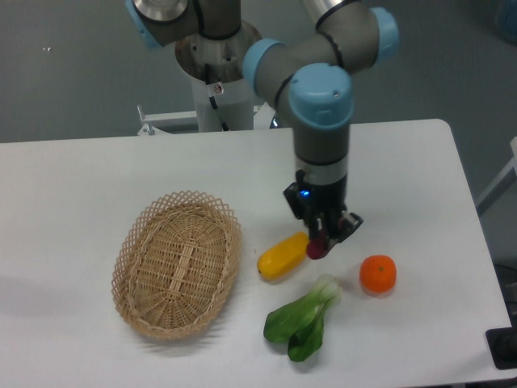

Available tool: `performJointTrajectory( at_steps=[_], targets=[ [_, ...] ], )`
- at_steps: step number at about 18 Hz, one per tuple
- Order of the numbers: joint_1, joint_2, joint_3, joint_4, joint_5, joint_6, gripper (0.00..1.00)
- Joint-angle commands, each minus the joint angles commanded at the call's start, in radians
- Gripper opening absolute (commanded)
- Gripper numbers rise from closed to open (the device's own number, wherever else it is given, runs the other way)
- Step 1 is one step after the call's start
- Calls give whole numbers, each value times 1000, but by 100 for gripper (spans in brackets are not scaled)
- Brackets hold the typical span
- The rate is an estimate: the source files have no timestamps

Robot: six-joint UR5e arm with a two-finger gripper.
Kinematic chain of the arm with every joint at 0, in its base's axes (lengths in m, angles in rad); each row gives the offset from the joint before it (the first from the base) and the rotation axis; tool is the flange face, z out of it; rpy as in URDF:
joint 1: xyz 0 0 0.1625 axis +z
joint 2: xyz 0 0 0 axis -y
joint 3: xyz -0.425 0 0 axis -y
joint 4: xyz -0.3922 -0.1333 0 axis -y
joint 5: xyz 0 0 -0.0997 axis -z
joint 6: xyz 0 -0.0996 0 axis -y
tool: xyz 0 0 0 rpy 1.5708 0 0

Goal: Pick up the sweet potato from the basket
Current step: 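Lift the sweet potato out of the basket and carry it away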

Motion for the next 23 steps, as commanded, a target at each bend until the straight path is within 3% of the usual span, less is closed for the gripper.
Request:
performJointTrajectory(
  at_steps=[8, 23],
  targets=[
    [37, 3, 8, 0, -6, 29, 16],
    [37, 6, -3, 5, -8, 29, 16]
  ],
)
